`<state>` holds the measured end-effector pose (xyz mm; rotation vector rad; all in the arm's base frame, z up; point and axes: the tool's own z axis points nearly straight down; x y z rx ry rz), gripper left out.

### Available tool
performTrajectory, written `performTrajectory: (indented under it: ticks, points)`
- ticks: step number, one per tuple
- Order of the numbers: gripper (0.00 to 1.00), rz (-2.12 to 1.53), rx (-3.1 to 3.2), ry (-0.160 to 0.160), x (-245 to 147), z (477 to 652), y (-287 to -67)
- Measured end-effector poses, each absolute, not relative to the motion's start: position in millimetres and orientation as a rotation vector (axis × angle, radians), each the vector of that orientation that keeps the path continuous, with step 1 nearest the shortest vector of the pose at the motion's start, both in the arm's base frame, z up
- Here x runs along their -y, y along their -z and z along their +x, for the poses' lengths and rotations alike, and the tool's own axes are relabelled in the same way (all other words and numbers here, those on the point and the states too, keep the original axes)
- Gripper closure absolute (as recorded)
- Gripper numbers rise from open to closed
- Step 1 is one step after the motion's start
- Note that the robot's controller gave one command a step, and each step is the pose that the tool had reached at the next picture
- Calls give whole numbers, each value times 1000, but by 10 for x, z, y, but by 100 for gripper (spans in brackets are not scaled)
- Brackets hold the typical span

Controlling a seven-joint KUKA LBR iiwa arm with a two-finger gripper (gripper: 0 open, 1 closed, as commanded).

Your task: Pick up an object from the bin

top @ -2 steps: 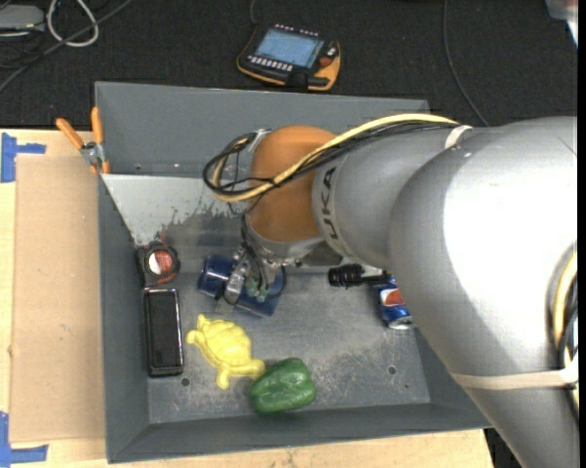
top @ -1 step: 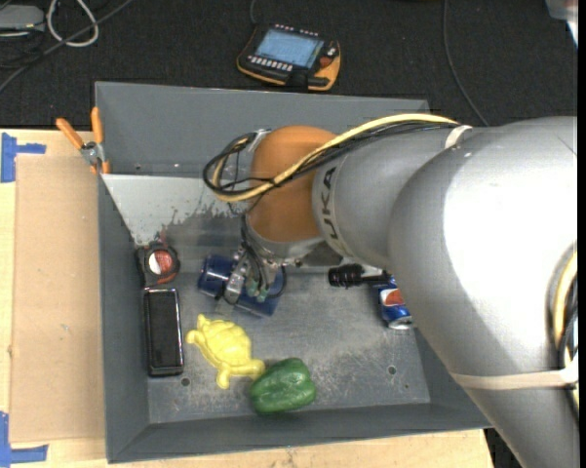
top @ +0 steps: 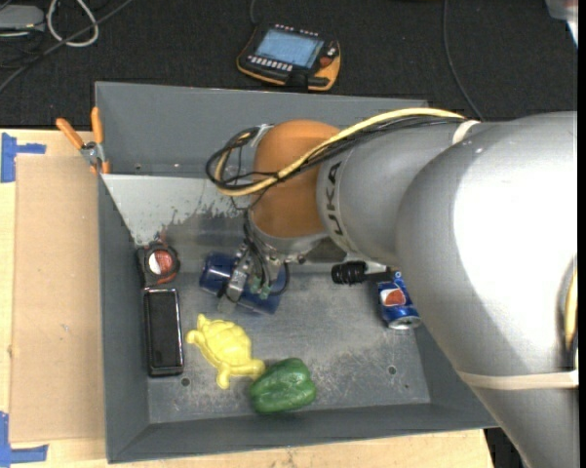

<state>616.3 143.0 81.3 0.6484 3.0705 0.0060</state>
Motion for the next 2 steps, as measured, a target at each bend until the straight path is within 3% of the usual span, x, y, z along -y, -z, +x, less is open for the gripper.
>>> performTrajectory:
  ticks: [2]
  points:
    - [100, 647, -3068, -9, -1433, 6172, -1144]
